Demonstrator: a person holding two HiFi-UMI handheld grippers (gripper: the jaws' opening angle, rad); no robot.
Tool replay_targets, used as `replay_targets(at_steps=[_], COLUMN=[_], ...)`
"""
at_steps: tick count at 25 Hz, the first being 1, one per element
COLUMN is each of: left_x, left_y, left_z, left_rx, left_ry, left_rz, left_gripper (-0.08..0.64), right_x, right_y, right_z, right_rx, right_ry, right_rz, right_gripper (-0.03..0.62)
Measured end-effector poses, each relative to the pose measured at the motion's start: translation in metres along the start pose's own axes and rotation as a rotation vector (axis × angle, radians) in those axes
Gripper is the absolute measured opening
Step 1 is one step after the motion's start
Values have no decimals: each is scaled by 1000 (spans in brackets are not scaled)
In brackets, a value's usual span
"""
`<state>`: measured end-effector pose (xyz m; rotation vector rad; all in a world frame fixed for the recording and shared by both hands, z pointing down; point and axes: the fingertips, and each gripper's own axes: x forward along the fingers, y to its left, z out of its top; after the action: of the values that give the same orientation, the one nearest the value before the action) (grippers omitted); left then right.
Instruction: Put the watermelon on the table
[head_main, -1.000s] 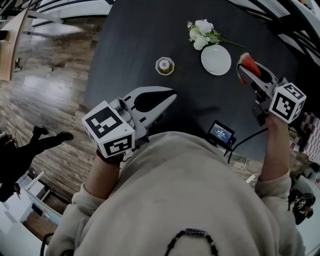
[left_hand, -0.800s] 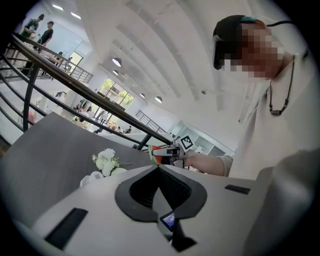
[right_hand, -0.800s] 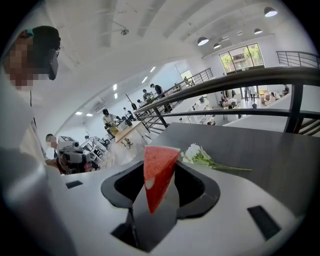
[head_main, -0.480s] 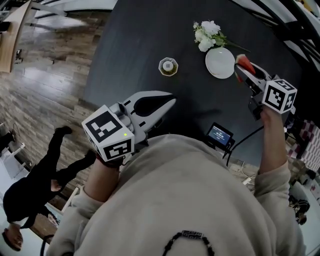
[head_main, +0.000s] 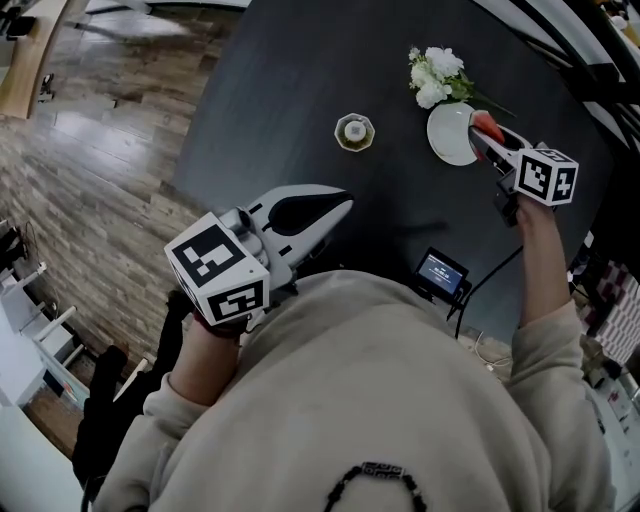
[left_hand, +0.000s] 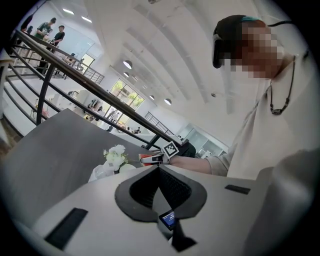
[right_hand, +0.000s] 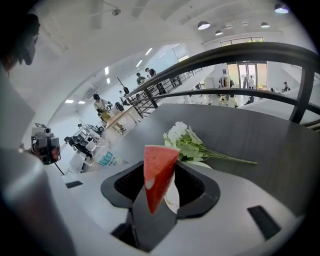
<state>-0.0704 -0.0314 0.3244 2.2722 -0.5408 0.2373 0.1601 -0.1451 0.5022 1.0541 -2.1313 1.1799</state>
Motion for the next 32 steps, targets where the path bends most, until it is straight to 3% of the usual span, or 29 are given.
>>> replay_targets(at_steps=[14, 27, 32], left_x=[-6, -13, -14], left_y=[3, 7, 9], left_z=[-5, -7, -9], left_rx=[-21, -36, -41], left_ry=[-10, -10, -10], left_rz=[28, 50, 53], left_gripper=[2, 2, 2], right_x=[53, 79, 86], right_y=[-43, -57, -71], right_z=[-29, -44, -60], right_rx=[-32, -62, -98], right_ry=[145, 231, 286], right_rz=[-87, -132, -204], right_gripper=[196, 198, 198])
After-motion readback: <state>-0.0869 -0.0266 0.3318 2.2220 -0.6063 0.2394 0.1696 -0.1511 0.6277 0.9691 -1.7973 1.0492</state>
